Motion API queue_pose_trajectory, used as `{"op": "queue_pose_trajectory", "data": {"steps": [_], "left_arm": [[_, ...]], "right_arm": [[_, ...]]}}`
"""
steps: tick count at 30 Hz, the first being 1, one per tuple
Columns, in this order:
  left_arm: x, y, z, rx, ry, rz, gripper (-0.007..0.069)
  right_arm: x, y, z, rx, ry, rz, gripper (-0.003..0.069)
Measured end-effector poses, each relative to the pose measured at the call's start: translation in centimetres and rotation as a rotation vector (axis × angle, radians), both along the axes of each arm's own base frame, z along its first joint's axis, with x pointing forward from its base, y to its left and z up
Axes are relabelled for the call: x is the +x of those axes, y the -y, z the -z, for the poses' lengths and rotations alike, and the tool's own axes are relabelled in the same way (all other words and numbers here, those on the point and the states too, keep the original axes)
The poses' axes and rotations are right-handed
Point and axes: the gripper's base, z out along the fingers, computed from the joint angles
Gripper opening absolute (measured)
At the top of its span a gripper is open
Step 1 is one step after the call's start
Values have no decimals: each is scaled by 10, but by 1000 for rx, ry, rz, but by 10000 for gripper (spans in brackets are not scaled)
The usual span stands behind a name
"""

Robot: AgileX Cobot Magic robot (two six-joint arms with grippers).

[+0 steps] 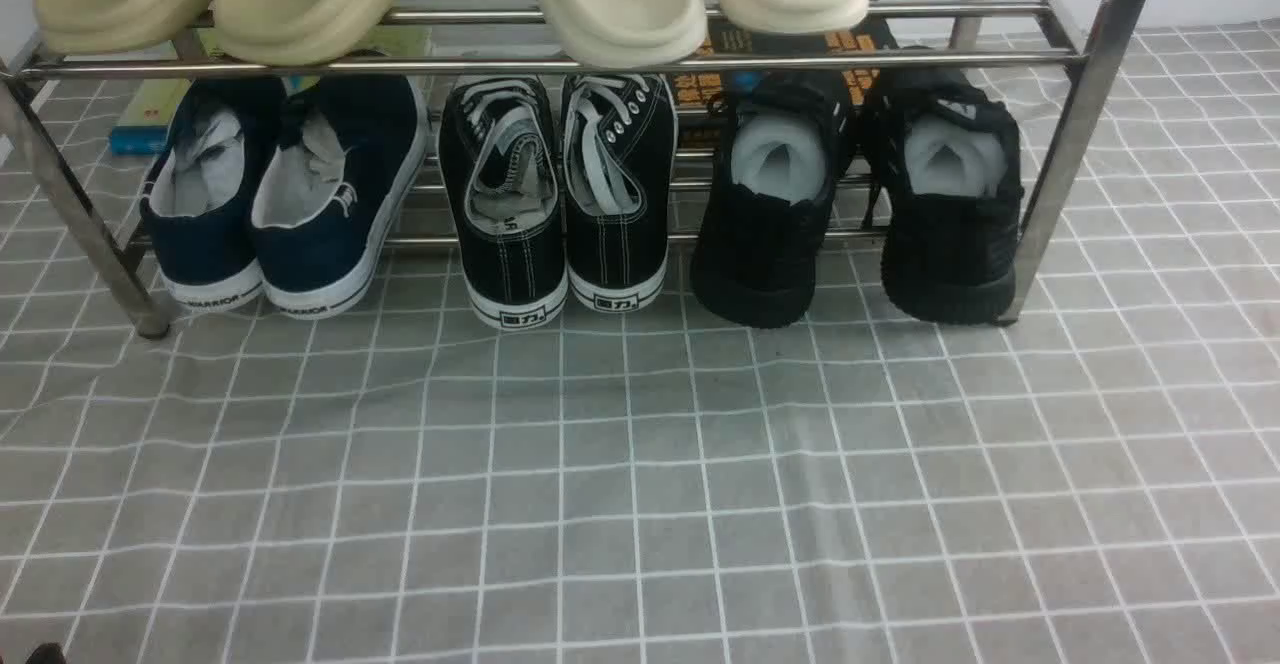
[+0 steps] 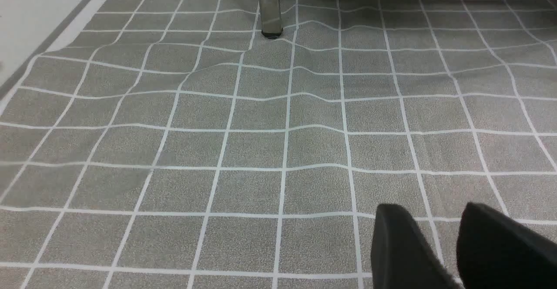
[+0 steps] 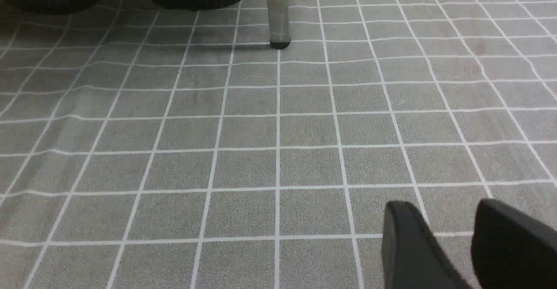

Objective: Take the shoes off the shelf with your hand from the grey coffee tablecloth.

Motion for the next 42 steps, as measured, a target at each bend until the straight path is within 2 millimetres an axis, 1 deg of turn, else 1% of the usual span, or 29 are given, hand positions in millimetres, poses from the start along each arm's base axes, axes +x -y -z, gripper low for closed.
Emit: {"op": "queue_pose_trajectory", "data": {"steps": [30, 35, 37, 39, 40, 41, 42], "left_arm": [[0, 0, 0, 0, 0, 0, 240], [0, 0, 0, 0, 0, 0, 240], [0, 0, 0, 0, 0, 0, 240], [0, 0, 0, 0, 0, 0, 240], [0, 0, 0, 0, 0, 0, 240], [0, 0, 0, 0, 0, 0, 240], [0, 0, 0, 0, 0, 0, 240]], "right_arm": [[0, 0, 0, 0, 0, 0, 239], [0, 1, 0, -29, 1, 5, 239], [0, -1, 0, 98, -4, 20, 239], [0, -5, -1, 322, -19, 43, 239], [0, -6, -1, 360, -22, 44, 239], [-1, -10, -1, 559, -46, 64, 239], [-1, -12, -2, 655, -57, 69, 239]]}}
